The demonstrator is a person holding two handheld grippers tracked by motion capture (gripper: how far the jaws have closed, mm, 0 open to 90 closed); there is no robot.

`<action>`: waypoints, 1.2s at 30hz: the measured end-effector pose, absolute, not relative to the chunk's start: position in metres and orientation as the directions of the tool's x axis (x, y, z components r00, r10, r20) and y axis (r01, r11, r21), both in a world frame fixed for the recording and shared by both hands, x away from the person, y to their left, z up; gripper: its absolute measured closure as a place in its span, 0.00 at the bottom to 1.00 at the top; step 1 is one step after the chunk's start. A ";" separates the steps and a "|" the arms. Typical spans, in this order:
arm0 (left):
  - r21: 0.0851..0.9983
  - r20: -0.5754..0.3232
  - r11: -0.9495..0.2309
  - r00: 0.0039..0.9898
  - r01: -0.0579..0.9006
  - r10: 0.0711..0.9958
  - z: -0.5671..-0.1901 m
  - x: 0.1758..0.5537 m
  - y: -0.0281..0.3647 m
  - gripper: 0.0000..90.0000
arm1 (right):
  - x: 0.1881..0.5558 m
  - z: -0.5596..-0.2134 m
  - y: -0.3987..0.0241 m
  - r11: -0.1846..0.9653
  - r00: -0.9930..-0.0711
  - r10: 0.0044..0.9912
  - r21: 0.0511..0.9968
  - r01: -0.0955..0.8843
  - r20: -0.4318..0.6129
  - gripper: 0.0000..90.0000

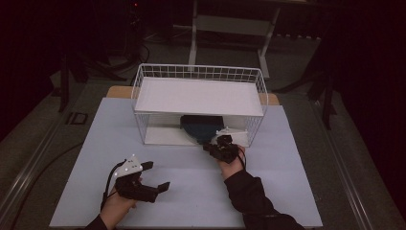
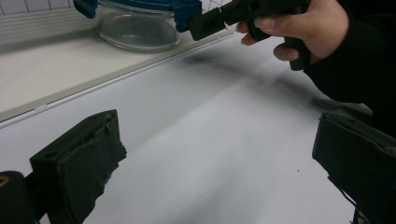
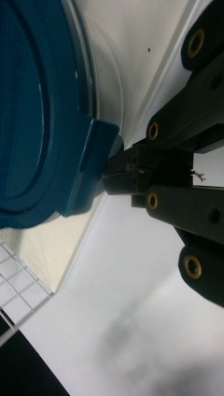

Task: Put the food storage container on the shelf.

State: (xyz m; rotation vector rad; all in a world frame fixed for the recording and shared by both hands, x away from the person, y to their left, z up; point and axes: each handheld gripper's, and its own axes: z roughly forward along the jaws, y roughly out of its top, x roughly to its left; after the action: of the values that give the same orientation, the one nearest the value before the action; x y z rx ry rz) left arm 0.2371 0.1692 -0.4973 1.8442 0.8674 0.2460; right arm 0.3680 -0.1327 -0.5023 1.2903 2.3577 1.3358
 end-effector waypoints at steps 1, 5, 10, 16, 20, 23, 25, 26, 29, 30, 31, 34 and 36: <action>0.871 -0.218 -0.199 0.717 0.449 0.662 -0.497 0.237 0.169 0.02 | 0.370 -0.504 -0.133 0.228 -0.615 0.737 0.753 0.617 0.281 1.00; 0.871 -0.221 -0.197 0.718 0.449 0.660 -0.497 0.237 0.169 0.02 | 0.372 -0.504 -0.133 0.222 -0.612 0.741 0.759 0.612 0.277 1.00; 0.870 -0.221 -0.199 0.718 0.451 0.660 -0.498 0.238 0.169 0.02 | 0.377 -0.504 -0.133 0.210 -0.604 0.746 0.762 0.613 0.280 1.00; 0.869 -0.227 -0.195 0.717 0.454 0.659 -0.498 0.238 0.169 0.02 | 0.379 -0.505 -0.129 0.217 -0.612 0.742 0.765 0.606 0.274 1.00; 0.870 -0.225 -0.197 0.719 0.453 0.657 -0.498 0.238 0.169 0.02 | 0.380 -0.505 -0.127 0.219 -0.615 0.739 0.766 0.605 0.275 1.00; 0.871 -0.224 -0.197 0.720 0.450 0.657 -0.497 0.237 0.169 0.02 | 0.379 -0.505 -0.126 0.211 -0.612 0.739 0.766 0.607 0.282 1.00; 0.871 -0.224 -0.196 0.720 0.450 0.657 -0.497 0.237 0.169 0.02 | 0.376 -0.504 -0.127 0.194 -0.610 0.728 0.761 0.619 0.311 0.98; 0.871 -0.223 -0.198 0.720 0.450 0.657 -0.497 0.237 0.168 0.02 | 0.376 -0.504 -0.127 0.194 -0.610 0.728 0.761 0.619 0.311 0.98; 0.872 -0.223 -0.196 0.721 0.449 0.656 -0.497 0.237 0.168 0.02 | 0.362 -0.497 -0.126 0.220 -0.645 0.708 0.778 0.589 0.288 0.85; 0.872 -0.223 -0.197 0.722 0.448 0.655 -0.497 0.237 0.168 0.02 | 0.362 -0.497 -0.126 0.220 -0.645 0.708 0.778 0.589 0.288 0.85; 0.872 -0.225 -0.196 0.722 0.449 0.655 -0.497 0.237 0.168 0.02 | 0.356 -0.495 -0.126 0.221 -0.651 0.704 0.784 0.580 0.284 0.77; 0.872 -0.223 -0.197 0.723 0.447 0.654 -0.497 0.237 0.168 0.02 | 0.351 -0.493 -0.128 0.222 -0.660 0.694 0.786 0.577 0.288 0.70; 0.871 -0.226 -0.198 0.724 0.450 0.652 -0.497 0.236 0.168 0.02 | 0.346 -0.492 -0.129 0.224 -0.664 0.692 0.790 0.571 0.283 0.61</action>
State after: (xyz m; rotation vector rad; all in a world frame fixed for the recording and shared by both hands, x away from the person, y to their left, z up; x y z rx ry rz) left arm 0.2360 0.1678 -0.4968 1.8392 0.8595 0.2323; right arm 0.3456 -0.1291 -0.4915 1.2231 2.3545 1.4284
